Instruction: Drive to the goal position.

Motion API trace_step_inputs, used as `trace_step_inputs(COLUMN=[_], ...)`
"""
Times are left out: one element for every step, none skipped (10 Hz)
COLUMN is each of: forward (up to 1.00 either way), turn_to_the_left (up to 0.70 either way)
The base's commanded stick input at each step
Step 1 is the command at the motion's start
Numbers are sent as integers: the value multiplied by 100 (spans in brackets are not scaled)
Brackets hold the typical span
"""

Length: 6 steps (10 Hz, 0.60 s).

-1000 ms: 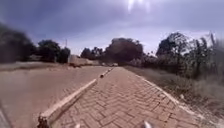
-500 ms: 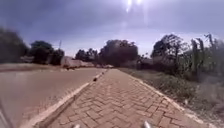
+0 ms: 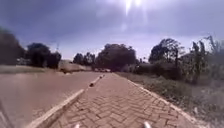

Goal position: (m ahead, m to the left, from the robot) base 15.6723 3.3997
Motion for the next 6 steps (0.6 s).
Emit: trace_step_inputs(forward=[70,70,70,70,70,70], turn_to_the_left=[0,0,0,0,-35,-35])
